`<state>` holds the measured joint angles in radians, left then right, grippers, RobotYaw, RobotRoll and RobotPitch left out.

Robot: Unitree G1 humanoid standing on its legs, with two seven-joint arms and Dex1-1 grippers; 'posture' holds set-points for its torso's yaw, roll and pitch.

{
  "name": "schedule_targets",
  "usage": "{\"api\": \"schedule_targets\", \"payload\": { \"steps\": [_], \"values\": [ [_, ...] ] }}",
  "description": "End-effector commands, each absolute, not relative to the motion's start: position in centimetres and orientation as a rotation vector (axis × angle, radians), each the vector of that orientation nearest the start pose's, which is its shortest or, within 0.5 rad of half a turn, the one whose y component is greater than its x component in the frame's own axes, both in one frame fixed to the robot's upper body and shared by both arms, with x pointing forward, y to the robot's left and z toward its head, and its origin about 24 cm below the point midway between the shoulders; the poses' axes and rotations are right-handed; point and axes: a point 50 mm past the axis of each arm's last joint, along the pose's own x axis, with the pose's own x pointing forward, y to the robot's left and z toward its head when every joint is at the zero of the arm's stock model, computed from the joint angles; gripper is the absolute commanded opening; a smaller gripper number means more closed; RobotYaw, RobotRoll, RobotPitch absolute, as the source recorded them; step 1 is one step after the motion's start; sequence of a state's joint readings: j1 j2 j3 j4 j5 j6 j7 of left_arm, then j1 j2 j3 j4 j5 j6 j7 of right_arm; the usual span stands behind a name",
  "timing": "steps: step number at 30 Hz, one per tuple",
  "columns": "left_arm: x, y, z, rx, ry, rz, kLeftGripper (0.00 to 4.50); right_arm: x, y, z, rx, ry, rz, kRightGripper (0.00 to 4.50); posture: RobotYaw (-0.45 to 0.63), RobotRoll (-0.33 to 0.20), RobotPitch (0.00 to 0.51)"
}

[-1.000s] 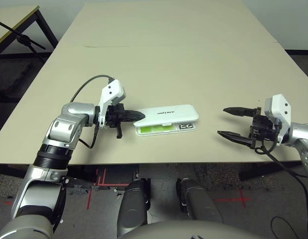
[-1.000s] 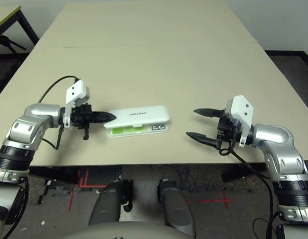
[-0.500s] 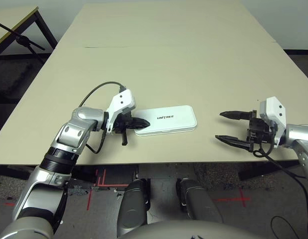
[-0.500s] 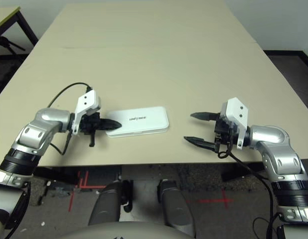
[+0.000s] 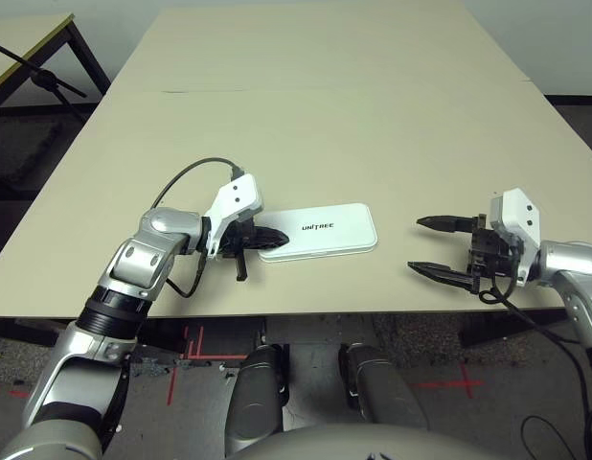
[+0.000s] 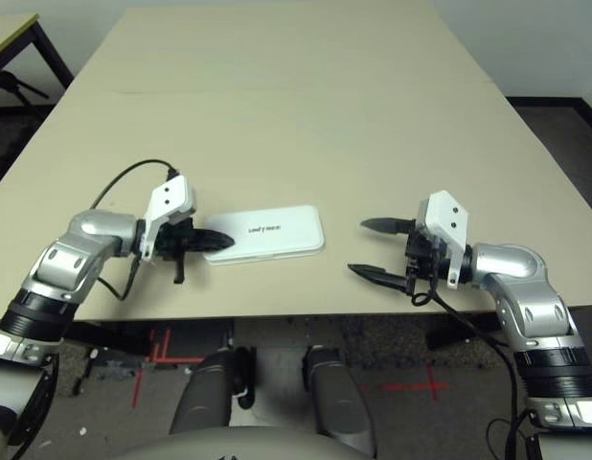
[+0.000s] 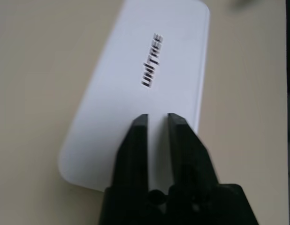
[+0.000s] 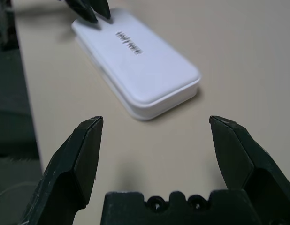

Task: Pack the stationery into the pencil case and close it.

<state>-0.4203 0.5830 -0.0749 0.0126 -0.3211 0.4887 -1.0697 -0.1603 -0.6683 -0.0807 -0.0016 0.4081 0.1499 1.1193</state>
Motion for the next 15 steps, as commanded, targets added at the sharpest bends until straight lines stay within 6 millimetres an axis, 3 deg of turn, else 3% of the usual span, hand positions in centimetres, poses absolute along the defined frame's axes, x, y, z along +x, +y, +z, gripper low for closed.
{"api": "schedule_targets", "payload": {
  "steps": [1,6,12,15],
  "values": [
    [29.8,20.5,15.2,0.088,0.086,-0.934,2.57,26.5,-23.4,12.2,-0.195,0.017,0.911,4.5,-0.11,0.0,0.147],
    [29.7,25.2,15.4,0.034,0.013,-0.634,4.49,28.7,-24.7,12.4,-0.143,-0.045,0.641,4.5,-0.08,0.0,0.149],
    [29.6,30.1,12.9,0.025,0.019,-0.297,4.49,31.4,-27.3,11.8,-0.126,-0.044,0.257,4.5,-0.06,0.0,0.146],
    [29.8,31.3,12.2,0.021,0.007,-0.188,4.49,32.0,-28.1,11.5,-0.134,-0.047,0.152,4.5,-0.05,0.0,0.143]
  ]
}}
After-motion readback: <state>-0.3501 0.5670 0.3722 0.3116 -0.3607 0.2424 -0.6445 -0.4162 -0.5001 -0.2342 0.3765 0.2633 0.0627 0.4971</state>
